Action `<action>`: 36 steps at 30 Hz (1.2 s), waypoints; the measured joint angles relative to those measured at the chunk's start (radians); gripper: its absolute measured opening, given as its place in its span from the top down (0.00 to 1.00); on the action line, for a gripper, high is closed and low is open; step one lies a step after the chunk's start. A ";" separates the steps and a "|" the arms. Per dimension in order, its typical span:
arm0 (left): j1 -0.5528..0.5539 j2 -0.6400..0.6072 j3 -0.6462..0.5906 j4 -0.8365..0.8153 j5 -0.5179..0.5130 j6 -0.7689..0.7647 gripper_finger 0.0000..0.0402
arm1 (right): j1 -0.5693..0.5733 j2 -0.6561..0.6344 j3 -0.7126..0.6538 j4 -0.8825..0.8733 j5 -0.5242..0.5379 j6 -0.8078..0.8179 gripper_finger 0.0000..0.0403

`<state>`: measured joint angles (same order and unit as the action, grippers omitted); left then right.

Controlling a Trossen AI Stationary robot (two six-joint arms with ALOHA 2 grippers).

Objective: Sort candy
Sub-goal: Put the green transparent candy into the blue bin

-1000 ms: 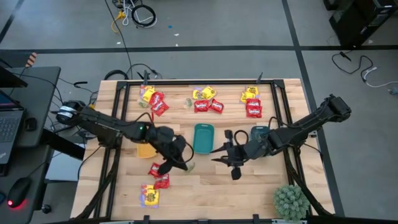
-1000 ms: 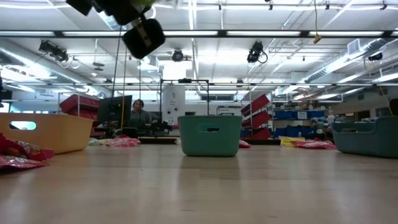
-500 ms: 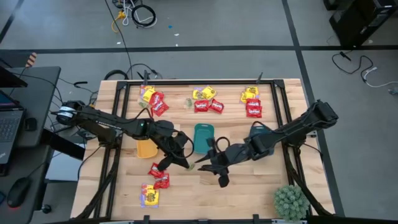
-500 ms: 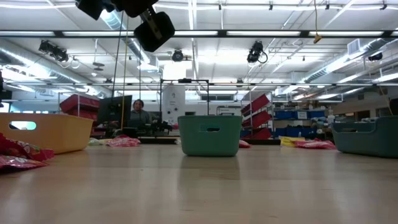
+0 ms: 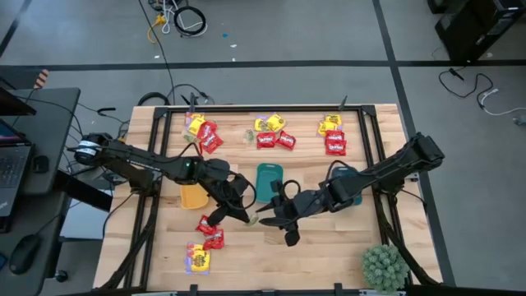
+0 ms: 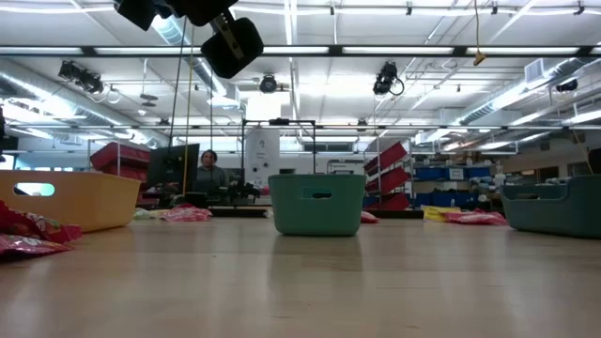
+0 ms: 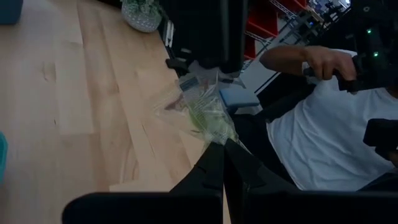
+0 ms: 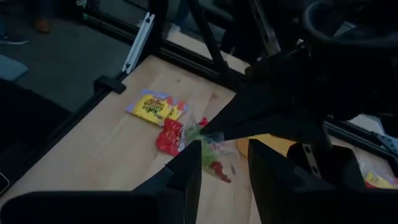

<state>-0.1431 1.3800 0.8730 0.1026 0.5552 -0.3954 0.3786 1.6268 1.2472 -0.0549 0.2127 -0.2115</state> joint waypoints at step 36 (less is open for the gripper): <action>0.002 0.001 0.000 -0.017 -0.145 0.078 0.75 | 0.003 -0.027 -0.002 -0.167 0.063 0.105 1.00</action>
<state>-0.1415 1.3808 0.8730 0.0852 0.4103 -0.3174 0.3816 1.6001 1.2457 -0.2223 0.2759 -0.1061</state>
